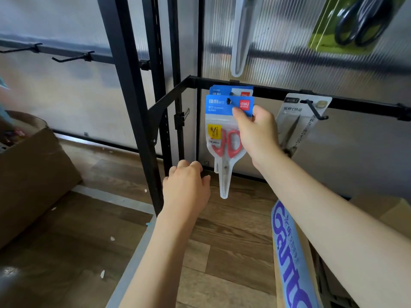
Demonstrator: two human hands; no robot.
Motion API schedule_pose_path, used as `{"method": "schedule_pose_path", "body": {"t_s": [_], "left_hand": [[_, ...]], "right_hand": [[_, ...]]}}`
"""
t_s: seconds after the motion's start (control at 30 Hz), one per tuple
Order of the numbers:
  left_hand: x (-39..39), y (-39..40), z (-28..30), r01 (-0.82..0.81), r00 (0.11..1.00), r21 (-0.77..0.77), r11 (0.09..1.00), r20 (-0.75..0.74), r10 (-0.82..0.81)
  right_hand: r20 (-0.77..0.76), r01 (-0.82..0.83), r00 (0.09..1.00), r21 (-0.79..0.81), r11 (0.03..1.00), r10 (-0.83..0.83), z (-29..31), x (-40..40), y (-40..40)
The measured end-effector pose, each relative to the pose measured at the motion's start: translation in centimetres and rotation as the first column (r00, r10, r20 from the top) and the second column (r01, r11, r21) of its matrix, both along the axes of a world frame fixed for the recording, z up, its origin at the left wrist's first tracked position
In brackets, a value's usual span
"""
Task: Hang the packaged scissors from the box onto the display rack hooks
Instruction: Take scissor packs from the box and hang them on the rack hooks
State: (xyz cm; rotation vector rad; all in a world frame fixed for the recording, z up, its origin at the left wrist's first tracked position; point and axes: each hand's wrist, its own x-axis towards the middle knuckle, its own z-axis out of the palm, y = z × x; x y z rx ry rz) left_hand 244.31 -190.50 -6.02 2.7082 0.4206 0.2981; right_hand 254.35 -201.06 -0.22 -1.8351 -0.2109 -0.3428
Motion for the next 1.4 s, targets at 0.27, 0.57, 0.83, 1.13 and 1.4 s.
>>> {"method": "schedule_pose_path", "body": {"t_s": [0.27,0.57,0.83,1.13,1.4], "left_hand": [[0.1,-1.6,-0.3,0.066,0.998,0.004,0.998,-0.020,-0.066],[0.5,-10.3,0.8,0.321,0.947,0.191,0.928,-0.049,-0.318],[1.2,-19.7,-1.1,0.568,0.818,0.441,0.695,-0.207,-0.537],[1.7,-27.5,-5.1,0.790,0.588,0.553,0.263,-0.565,-0.578],[-0.2,-31.0,-12.0,0.932,0.359,0.297,0.210,-0.837,-0.412]], "right_hand": [[-0.062,0.019,0.998,-0.104,0.994,-0.026,0.2,2.2,-0.3],[-0.047,-0.054,0.998,-0.416,0.908,0.038,-1.8,-1.7,-8.7],[0.026,0.078,0.997,-0.608,0.790,-0.079,-6.0,-5.7,-22.8],[-0.171,0.004,0.971,-0.682,0.732,-0.165,-13.5,-10.6,-33.1],[-0.480,-0.322,0.869,-0.734,0.597,-0.122,-20.5,-13.8,-36.1]]}}
